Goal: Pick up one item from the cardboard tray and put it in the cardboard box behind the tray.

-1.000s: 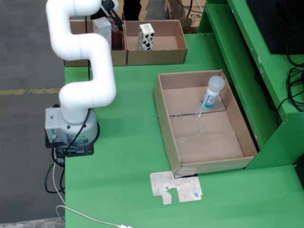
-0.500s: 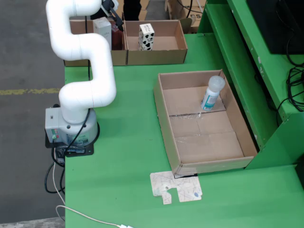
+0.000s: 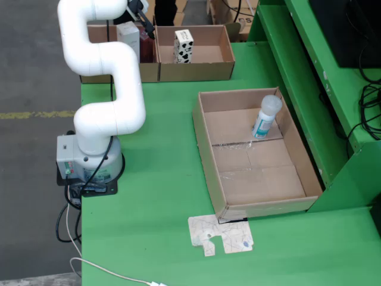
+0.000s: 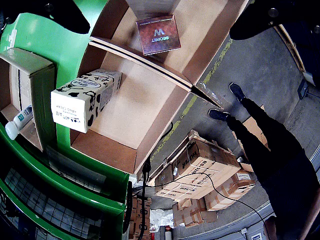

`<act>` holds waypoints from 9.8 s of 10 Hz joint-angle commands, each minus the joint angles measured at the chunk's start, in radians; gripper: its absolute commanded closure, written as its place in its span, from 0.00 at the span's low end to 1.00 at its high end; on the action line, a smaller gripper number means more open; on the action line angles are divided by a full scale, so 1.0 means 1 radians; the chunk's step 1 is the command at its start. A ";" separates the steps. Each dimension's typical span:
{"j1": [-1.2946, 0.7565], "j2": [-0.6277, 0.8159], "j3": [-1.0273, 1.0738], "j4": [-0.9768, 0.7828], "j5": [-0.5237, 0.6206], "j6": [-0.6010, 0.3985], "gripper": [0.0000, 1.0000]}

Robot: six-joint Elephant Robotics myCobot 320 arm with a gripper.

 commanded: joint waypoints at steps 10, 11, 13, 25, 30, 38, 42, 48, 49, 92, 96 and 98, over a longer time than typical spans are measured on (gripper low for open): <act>-0.006 0.027 0.026 0.156 -0.129 -0.106 0.00; -0.006 0.027 0.026 0.156 -0.129 -0.106 0.00; -0.020 0.017 0.026 0.210 -0.185 -0.175 0.00; 0.015 0.089 0.026 0.096 -0.258 -0.161 0.00; 0.084 0.092 0.026 0.100 -0.301 -0.133 0.00; 0.193 0.296 0.026 -0.352 0.003 0.318 0.00; 0.192 0.303 0.026 -0.367 0.012 0.331 0.00; 0.199 0.419 0.026 -0.639 0.195 0.541 0.00; 0.199 0.419 0.026 -0.639 0.195 0.541 0.00; -0.798 0.707 0.026 -1.178 0.089 -0.334 0.00; -0.872 0.682 0.026 -1.166 0.085 -0.403 0.00; -0.899 0.687 0.026 -1.134 0.125 -0.471 0.00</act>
